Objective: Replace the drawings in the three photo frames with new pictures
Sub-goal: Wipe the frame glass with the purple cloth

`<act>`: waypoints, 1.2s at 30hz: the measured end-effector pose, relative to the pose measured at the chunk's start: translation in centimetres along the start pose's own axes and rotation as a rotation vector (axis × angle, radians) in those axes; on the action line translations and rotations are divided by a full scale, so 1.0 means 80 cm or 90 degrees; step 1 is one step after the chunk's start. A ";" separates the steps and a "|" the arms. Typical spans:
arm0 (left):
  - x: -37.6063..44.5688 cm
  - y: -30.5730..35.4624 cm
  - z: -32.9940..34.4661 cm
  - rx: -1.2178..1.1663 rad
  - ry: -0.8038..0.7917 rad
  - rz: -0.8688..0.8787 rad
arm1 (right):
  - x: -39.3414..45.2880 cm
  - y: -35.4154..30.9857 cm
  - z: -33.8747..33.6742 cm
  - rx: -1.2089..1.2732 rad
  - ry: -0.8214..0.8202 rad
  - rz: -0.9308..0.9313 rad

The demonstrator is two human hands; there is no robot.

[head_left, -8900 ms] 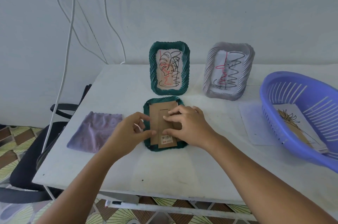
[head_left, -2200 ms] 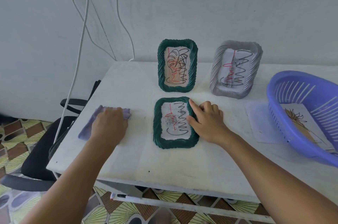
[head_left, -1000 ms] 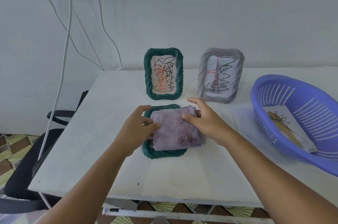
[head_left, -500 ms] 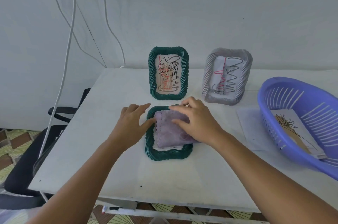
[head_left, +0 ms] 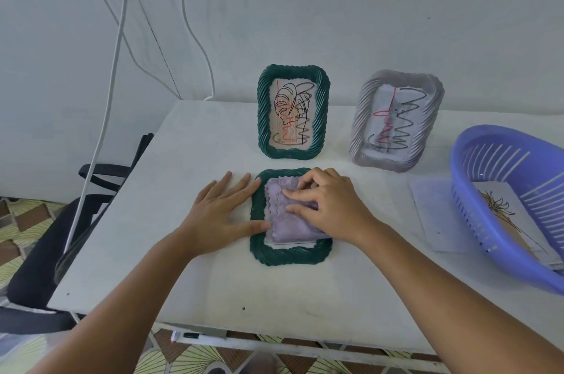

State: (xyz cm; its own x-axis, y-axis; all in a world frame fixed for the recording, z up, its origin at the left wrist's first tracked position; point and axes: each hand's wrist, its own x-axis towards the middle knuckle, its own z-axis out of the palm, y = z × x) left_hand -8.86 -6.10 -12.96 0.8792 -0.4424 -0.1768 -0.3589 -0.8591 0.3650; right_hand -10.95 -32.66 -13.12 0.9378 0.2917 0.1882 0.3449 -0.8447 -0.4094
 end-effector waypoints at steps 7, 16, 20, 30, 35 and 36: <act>0.006 -0.007 -0.015 -0.083 -0.109 0.006 | 0.005 -0.006 0.003 0.018 0.029 0.019; 0.006 -0.007 -0.015 -0.104 -0.097 0.009 | 0.012 -0.014 0.005 -0.013 0.061 0.019; 0.002 -0.003 -0.024 -0.104 -0.126 0.020 | 0.009 -0.016 0.011 0.005 0.081 0.020; 0.002 -0.002 -0.023 -0.107 -0.122 0.015 | 0.016 -0.025 0.014 -0.017 0.107 0.045; 0.004 -0.006 -0.020 -0.114 -0.115 0.020 | 0.002 -0.009 0.003 0.013 0.019 -0.035; 0.004 -0.006 -0.020 -0.116 -0.116 0.021 | -0.001 -0.004 -0.002 0.009 0.016 -0.031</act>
State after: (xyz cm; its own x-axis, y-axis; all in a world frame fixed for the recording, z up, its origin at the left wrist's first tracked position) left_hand -7.91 -5.38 -11.72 0.7907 -0.5229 -0.3182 -0.3092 -0.7899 0.5297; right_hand -11.10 -32.50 -12.88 0.9186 0.3209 0.2305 0.3909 -0.8231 -0.4118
